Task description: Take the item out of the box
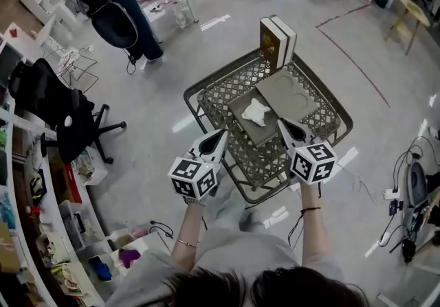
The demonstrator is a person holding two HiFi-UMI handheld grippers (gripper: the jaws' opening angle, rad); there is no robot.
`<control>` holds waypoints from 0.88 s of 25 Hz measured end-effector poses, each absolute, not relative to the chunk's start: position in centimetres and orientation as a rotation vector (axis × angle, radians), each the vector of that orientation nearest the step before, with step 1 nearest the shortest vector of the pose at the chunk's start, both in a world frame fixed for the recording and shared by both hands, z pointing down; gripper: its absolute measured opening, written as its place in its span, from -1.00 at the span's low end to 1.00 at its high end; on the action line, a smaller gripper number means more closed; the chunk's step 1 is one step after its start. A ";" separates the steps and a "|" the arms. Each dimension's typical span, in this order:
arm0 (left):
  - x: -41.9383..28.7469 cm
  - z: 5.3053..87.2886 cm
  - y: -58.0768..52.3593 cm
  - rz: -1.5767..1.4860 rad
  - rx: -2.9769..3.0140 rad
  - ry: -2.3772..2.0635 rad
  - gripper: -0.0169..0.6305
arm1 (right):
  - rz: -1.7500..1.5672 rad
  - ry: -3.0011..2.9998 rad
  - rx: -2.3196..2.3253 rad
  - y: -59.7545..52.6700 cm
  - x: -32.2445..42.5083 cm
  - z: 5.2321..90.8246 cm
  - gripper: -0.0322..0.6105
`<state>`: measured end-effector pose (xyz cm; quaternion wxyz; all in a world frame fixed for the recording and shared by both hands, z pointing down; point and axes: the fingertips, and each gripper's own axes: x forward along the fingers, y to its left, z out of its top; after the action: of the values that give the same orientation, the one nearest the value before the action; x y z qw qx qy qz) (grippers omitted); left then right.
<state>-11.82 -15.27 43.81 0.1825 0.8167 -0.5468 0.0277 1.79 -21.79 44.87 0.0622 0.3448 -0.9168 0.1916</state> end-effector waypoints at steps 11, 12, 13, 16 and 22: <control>-12.0 47.2 -20.7 0.135 2.292 -1.422 -0.90 | 0.687 -2.696 1.024 -26.1 -0.6 49.1 -0.84; -12.0 47.6 -21.0 0.140 2.290 -1.408 -0.89 | 0.700 -2.689 1.022 -26.3 -0.9 49.6 -0.84; -12.0 48.1 -21.2 0.148 2.288 -1.392 -0.89 | 0.714 -2.683 1.020 -26.5 -1.2 50.0 -0.84; -11.9 49.4 -22.1 0.165 2.280 -1.351 -0.90 | 0.761 -2.669 1.022 -27.2 -1.7 51.4 -0.84; -11.4 52.5 -23.3 0.198 2.261 -1.277 -0.90 | 0.896 -2.579 1.044 -28.1 -2.0 55.0 -0.83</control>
<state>-11.37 -23.32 52.49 0.2657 0.8370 -0.4727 0.0732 -1.99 -28.12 55.05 0.1092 0.3552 -0.8769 0.3048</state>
